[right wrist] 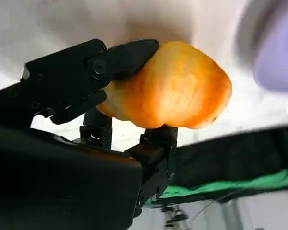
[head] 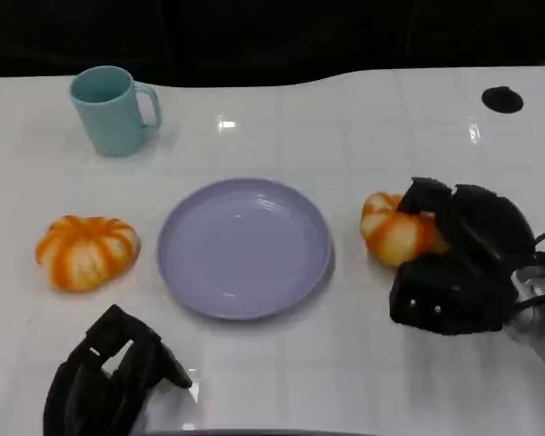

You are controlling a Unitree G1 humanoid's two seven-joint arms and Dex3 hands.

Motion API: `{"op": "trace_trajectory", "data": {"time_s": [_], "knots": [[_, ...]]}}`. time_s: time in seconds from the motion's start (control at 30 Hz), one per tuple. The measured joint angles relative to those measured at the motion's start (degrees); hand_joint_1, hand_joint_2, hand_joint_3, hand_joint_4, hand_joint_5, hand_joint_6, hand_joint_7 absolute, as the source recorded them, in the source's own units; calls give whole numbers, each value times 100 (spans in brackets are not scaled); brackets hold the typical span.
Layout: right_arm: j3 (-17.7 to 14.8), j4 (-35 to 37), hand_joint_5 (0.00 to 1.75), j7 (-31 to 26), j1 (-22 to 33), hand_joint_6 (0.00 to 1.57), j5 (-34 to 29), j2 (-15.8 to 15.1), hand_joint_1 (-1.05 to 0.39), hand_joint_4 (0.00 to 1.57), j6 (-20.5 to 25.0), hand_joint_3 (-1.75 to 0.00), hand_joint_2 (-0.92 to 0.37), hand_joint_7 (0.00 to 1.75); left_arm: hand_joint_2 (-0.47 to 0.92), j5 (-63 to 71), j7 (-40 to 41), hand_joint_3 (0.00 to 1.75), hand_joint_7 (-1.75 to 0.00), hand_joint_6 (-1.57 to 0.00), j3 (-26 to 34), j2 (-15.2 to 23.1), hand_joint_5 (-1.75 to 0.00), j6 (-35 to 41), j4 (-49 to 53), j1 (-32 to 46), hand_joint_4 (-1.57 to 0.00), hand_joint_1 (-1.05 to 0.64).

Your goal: Grasp the bread from the table and place it into the plate.

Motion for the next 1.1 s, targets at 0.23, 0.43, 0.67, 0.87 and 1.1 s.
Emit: {"op": "trace_trajectory", "data": {"time_s": [0.23, 0.43, 0.67, 0.87, 1.1], "knots": [[-396, -194, 175, 235, -86, 58, 415, 73, -14, 70, -416, -50, -84, 170, 92, -11, 44, 25, -149, -52, -25, -11, -175, 45, 0, -10, -63, -54], [-450, -330, 175, 285, -147, 58, 426, 174, -9, 72, -570, -70, -70, 174, 92, -11, 44, 25, -150, -52, -31, -15, -175, 55, 0, -11, -63, -54], [-355, -604, 175, 382, -358, 60, 348, 437, -12, 79, -721, -89, -61, 173, 92, -1, 75, 25, -151, -52, -46, -34, -175, 59, 0, -17, -63, -55], [-68, -633, 175, 385, -499, 61, 96, 764, -16, 84, -661, -99, -58, 175, 92, -5, 73, 26, -149, -51, -46, -31, -175, 59, -1, -8, -61, -53], [268, -489, 175, 227, -748, 63, -266, 1304, -14, 84, -324, -97, -55, 175, 92, 0, 74, 25, -148, -52, -46, -8, -175, 78, -3, -2, -62, -55]]}}
